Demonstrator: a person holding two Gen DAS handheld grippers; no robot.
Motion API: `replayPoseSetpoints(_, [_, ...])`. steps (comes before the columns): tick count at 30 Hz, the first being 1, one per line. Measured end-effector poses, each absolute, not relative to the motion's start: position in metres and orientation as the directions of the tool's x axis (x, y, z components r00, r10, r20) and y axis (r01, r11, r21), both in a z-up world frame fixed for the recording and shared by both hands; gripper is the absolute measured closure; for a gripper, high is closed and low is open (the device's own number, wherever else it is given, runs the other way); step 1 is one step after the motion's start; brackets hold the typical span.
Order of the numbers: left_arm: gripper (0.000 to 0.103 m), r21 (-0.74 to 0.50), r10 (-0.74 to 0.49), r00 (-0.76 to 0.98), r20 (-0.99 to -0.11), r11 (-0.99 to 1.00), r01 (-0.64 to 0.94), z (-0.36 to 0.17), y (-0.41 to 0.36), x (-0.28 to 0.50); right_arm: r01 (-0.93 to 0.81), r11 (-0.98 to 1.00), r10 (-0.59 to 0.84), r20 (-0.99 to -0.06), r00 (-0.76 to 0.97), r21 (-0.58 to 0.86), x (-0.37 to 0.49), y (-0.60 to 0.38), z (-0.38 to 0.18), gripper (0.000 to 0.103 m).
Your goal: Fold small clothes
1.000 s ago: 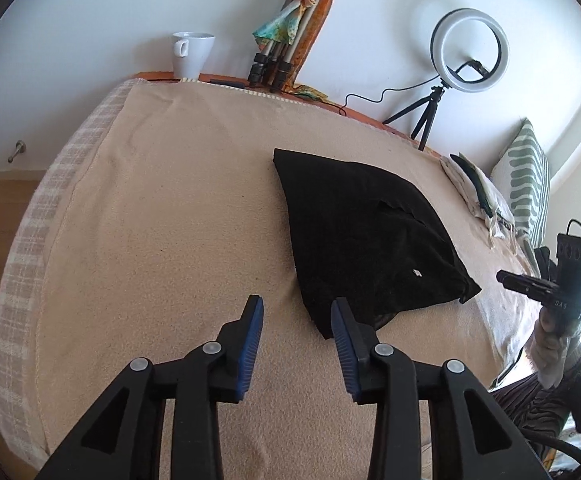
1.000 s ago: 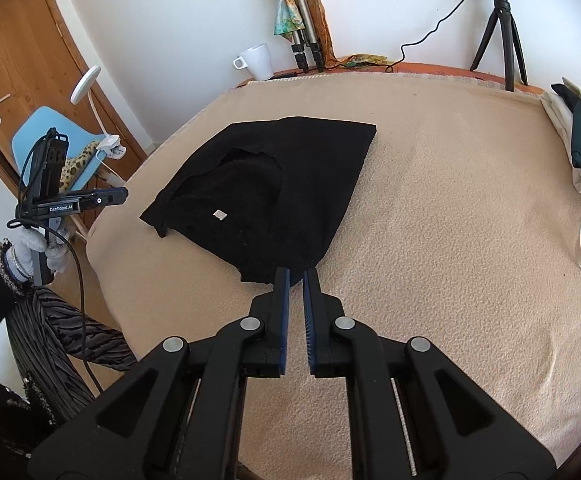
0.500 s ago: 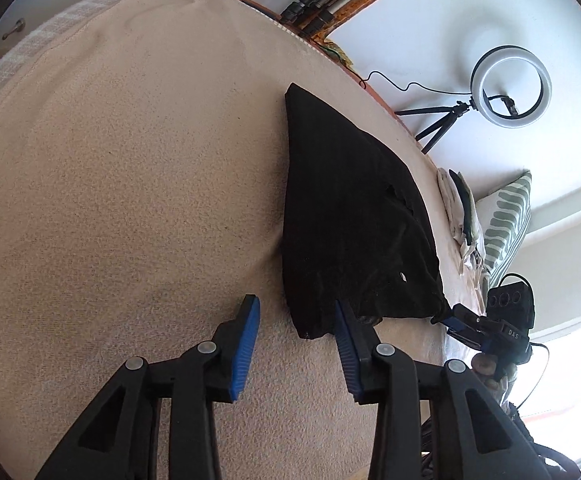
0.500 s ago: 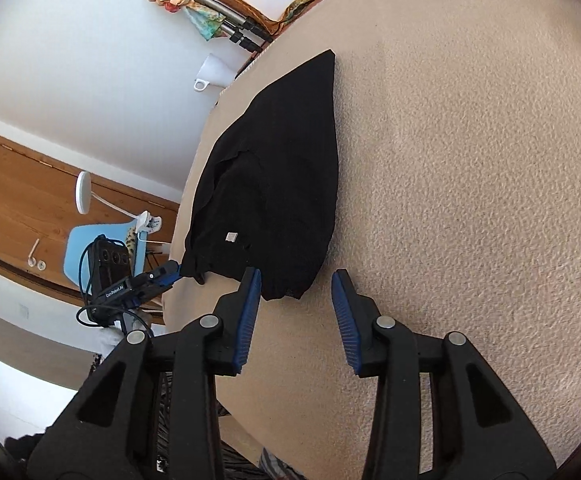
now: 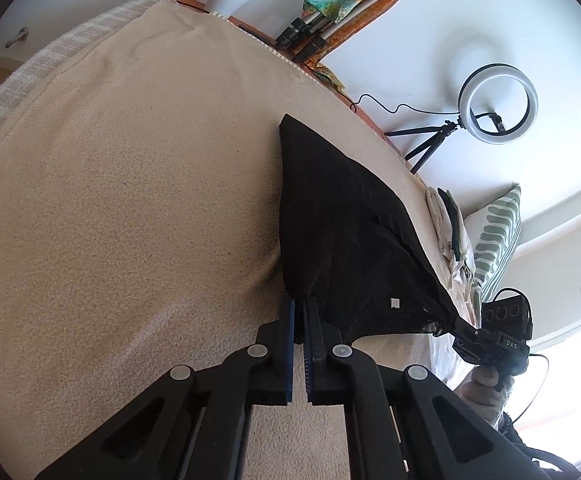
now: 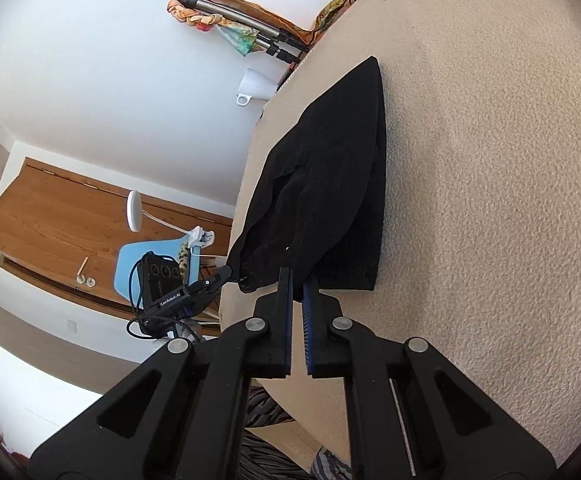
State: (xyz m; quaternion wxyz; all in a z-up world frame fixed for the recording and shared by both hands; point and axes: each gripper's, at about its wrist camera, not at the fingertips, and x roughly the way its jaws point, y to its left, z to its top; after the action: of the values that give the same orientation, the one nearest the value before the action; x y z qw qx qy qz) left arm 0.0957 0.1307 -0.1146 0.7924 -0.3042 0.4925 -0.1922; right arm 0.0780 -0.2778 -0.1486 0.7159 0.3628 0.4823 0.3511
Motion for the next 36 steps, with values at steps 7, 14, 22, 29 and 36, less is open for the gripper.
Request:
replayPoseSetpoints(7, [0.103,-0.645,-0.592,0.447,-0.671,0.763,0.041,-0.108,0.127,0.095,-0.118,0.509,0.840,-0.462,0.285,0.853,0.083,-0.285,-0.154,0.097])
replayPoseSetpoints(14, [0.081,-0.533,-0.505,0.419,-0.755,0.844,0.057,-0.115,0.114,0.090,-0.160,0.633,0.770,-0.595,0.230,0.757,0.080,-0.268,-0.160,0.097])
replayPoseSetpoints(22, [0.073,-0.351,-0.338,0.571,-0.748,0.932,0.092,-0.074,0.120,0.086,-0.262,0.732,0.681,-0.659,0.319,0.629,0.083,-0.277,-0.119,0.096])
replayPoseSetpoints(29, [0.073,-0.380,-0.347,0.606,-0.716,0.921,0.079,-0.060,0.109,0.124,-0.331,0.774,0.633,-0.643,0.431,0.540,0.132,-0.275,-0.083,0.095])
replayPoseSetpoints(36, [0.070,-0.376,-0.356,0.613,-0.706,0.921,0.102,-0.058,0.080,0.161,-0.311,0.777,0.626,-0.621,0.471,0.547,0.199,-0.260,-0.085,0.077])
